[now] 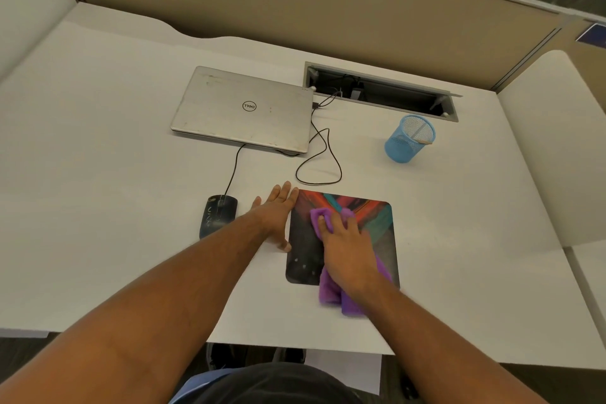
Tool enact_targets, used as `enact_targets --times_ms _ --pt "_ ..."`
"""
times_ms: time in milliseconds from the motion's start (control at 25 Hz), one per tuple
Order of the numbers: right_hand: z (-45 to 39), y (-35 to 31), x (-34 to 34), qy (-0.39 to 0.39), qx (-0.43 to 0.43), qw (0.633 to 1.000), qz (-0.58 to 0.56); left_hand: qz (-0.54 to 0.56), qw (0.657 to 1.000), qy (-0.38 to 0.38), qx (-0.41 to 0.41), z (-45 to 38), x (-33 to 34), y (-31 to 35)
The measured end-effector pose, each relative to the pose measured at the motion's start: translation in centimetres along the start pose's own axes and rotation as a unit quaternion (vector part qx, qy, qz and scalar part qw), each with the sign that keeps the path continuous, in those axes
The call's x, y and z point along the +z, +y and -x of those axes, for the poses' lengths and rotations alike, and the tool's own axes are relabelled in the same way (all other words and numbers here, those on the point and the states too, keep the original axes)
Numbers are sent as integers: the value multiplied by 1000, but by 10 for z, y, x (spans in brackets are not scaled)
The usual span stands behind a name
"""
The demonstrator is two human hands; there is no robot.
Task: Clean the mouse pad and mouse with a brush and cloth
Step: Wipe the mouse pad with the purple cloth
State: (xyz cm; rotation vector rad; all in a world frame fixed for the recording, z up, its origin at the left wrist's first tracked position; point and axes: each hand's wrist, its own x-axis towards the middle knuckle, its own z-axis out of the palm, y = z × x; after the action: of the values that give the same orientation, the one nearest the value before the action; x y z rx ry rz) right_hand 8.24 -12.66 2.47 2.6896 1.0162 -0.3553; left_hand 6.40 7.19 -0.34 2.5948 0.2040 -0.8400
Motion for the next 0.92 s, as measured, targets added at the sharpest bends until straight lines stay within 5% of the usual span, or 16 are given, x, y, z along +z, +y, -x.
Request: enact_targets --times_ms 280,560,920 --pt "21 -45 -1 2 -90 995 -42 -1 1000 1 0 1 1 0" --pt "-9 -2 -6 27 51 993 -99 -6 1000 -7 -4 -1 0 0" --pt "42 -24 18 13 -12 986 -167 -5 1000 -3 -3 2 -1 2"
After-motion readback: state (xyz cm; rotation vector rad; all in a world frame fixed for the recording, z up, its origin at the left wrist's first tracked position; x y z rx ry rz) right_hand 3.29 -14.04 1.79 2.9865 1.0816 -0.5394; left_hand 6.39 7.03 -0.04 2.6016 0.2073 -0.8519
